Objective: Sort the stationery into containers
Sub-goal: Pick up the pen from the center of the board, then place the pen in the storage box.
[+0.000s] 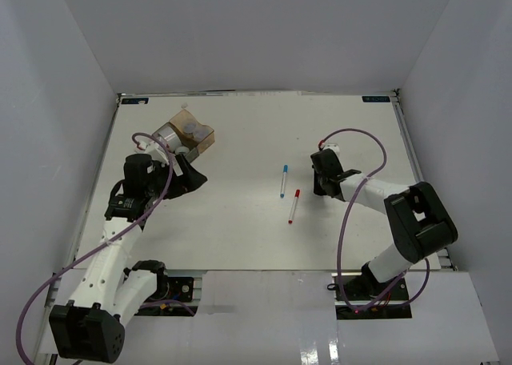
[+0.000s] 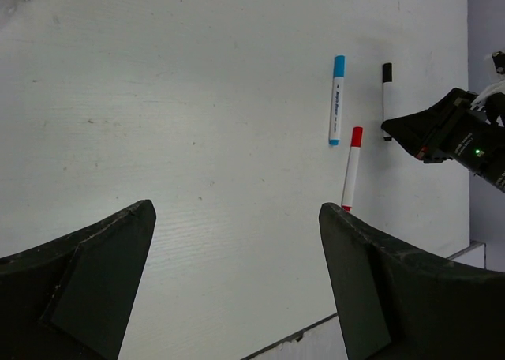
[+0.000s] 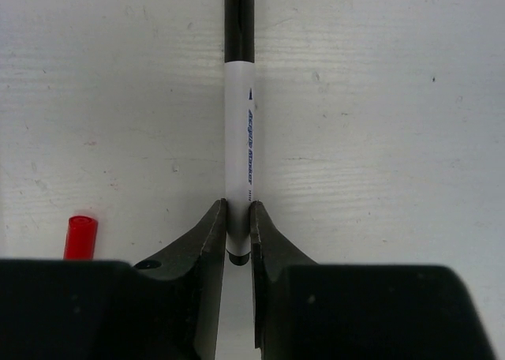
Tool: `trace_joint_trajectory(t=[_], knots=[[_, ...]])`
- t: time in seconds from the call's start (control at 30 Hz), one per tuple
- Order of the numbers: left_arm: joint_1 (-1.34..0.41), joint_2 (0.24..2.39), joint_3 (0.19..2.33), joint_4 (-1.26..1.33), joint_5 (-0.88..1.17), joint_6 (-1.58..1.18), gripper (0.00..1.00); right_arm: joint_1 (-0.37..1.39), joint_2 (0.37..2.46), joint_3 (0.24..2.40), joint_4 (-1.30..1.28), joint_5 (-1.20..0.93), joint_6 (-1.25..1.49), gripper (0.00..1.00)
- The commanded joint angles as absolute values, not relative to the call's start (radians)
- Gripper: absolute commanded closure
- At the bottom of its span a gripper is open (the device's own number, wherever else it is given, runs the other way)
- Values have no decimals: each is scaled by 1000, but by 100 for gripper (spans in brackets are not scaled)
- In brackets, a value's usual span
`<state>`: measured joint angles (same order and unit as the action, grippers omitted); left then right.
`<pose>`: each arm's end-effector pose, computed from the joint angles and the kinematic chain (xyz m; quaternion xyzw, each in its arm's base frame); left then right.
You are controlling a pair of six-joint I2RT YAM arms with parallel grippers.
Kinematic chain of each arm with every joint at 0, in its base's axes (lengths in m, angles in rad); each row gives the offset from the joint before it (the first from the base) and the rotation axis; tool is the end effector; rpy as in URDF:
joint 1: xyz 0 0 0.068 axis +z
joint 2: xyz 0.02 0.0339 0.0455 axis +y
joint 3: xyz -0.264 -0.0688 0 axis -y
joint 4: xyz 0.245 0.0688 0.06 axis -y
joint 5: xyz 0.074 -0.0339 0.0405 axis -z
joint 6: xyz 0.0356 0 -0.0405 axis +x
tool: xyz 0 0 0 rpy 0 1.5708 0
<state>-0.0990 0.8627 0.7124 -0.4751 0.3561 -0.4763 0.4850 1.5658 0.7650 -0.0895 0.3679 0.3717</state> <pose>0.1844 -0.0308 0.2738 -0.0851 0.8758 -0.2783 0.3849 0.2712 0.1284 0.1600 0.0085 0.9287 -0.0206 0.3701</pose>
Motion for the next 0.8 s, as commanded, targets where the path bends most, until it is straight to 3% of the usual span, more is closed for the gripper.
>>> trace_joint_trajectory(t=[0.0,0.17,0.5,0.77], knots=[[-136,864,726,-423,396,-563,5,497,1517,788,-167,380,325,92],[-239,925,768,-373,377,-649,5,554,1387,790,-190,354,301,92],[-613,1116,882,-190,106,-828,5,699,1149,782,-127,141,370,91],[-782,1313,1005,-127,-49,-890,9,736,1052,736,-22,60,442,90]])
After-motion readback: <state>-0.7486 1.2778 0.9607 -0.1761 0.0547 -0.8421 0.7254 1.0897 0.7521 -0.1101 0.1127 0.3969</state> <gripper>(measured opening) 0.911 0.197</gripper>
